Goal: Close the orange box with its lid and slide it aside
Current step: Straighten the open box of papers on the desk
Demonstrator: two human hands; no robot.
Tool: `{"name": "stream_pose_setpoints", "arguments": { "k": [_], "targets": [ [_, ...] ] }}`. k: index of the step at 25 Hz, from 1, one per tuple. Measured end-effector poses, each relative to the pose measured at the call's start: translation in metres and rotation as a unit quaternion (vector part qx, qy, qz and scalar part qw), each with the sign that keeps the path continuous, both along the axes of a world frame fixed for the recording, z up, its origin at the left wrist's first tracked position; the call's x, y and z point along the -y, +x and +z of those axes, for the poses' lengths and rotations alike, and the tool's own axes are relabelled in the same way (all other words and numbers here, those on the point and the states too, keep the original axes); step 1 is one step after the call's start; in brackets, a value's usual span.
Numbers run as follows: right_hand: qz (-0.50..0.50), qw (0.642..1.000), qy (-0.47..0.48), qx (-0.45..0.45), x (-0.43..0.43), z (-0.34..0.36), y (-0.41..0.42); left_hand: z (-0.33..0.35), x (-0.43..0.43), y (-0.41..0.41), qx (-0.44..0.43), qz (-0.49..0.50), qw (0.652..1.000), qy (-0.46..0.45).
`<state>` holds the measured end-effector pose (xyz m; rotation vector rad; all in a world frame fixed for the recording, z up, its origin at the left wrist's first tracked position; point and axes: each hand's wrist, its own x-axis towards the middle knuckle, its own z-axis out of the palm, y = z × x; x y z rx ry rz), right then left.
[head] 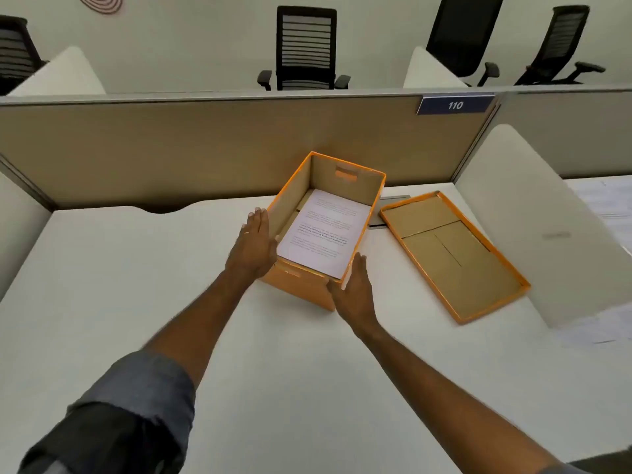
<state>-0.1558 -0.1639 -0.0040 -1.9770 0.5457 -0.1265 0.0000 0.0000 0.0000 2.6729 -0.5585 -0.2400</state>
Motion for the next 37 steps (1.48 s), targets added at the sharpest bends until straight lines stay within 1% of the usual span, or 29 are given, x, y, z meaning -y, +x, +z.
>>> {"name": "stream_pose_setpoints", "arguments": {
  "k": [2, 4, 7, 9, 12, 14, 16, 21, 28, 32, 35, 37],
  "targets": [
    [-0.026, 0.999, 0.025, -0.001, 0.006, -0.009, 0.009, -0.008, 0.001, 0.010, -0.054, 0.050, 0.997, -0.032],
    [-0.048, 0.996, 0.074, -0.011, 0.009, -0.014, 0.011, -0.010, -0.003, 0.019, -0.088, 0.074, 0.992, -0.054],
    [-0.064, 0.987, 0.146, -0.021, 0.018, -0.023, 0.020, -0.012, -0.006, 0.038, -0.076, 0.133, 0.981, -0.116],
    [-0.069, 0.983, 0.167, -0.022, 0.023, -0.025, 0.023, -0.009, -0.012, 0.053, -0.108, 0.176, 0.967, -0.148],
    [-0.057, 0.982, 0.177, -0.023, 0.030, -0.025, 0.021, -0.008, -0.020, 0.060, -0.194, 0.184, 0.948, -0.172],
    [-0.049, 0.982, 0.182, -0.022, 0.036, -0.026, 0.019, -0.011, -0.021, 0.057, -0.219, 0.201, 0.935, -0.195],
    [-0.041, 0.981, 0.187, -0.020, 0.045, -0.026, 0.019, -0.012, -0.022, 0.050, -0.245, 0.222, 0.914, -0.235],
    [0.000, 0.985, 0.171, -0.021, 0.065, -0.015, 0.007, -0.012, -0.035, 0.008, -0.261, 0.229, 0.870, -0.350],
    [0.087, 0.984, 0.153, -0.020, 0.054, -0.001, -0.040, -0.008, -0.076, -0.074, -0.269, 0.229, 0.834, -0.423],
    [0.117, 0.985, 0.124, -0.025, 0.030, -0.001, -0.083, -0.008, -0.111, -0.131, -0.278, 0.217, 0.836, -0.421],
    [0.147, 0.983, 0.109, -0.029, 0.016, -0.005, -0.112, -0.012, -0.136, -0.173, -0.272, 0.193, 0.848, -0.412],
    [0.165, 0.980, 0.108, -0.032, 0.010, -0.006, -0.125, -0.016, -0.148, -0.197, -0.278, 0.202, 0.847, -0.405]
  ]
}}
